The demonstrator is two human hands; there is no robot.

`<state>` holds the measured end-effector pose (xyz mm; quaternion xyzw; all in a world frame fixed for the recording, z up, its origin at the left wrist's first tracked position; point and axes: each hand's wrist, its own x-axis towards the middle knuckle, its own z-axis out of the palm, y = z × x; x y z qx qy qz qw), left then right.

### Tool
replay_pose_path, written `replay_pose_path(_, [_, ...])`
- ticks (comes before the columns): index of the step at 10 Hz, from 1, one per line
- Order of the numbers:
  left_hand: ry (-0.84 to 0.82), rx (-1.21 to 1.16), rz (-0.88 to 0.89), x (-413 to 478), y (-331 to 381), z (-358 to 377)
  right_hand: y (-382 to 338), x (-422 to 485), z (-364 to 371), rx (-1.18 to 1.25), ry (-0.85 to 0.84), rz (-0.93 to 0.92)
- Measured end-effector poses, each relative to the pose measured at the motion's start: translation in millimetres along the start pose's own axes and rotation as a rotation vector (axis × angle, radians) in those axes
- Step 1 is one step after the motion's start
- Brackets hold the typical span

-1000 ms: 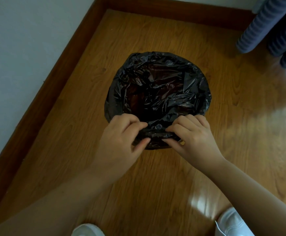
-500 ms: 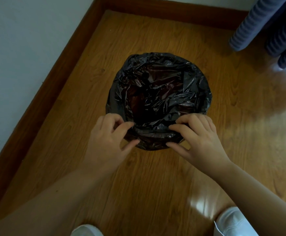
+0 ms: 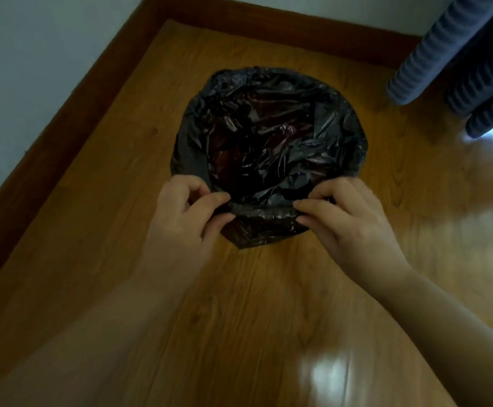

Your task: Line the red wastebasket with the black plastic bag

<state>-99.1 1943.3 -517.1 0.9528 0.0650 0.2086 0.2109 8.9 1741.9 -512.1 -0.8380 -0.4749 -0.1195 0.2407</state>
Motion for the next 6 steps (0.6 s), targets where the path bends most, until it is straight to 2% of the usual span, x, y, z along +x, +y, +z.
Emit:
replay_pose_path(1, [0.004,0.043,0.015,36.0,-8.5,10.4,29.9,32.2,-0.1,0.001,-0.032,-0.035])
replay_pose_path(3, [-0.096,0.112,-0.020,90.5,-17.2,12.9,53.2,82.3,4.1,-0.019,-0.121,0.050])
replay_pose_path(4, [-0.225,0.145,-0.055,94.7,-7.2,-3.9,42.5,91.6,-4.9,-0.020,-0.191,0.173])
replay_pose_path(5, [-0.229,0.180,-0.130,89.0,11.8,-35.3,21.7,88.0,-30.2,-0.027,-0.205,0.276])
replay_pose_path(6, [-0.166,0.213,-0.200,88.4,34.9,-74.8,1.7,85.1,-72.8,-0.029,-0.157,0.365])
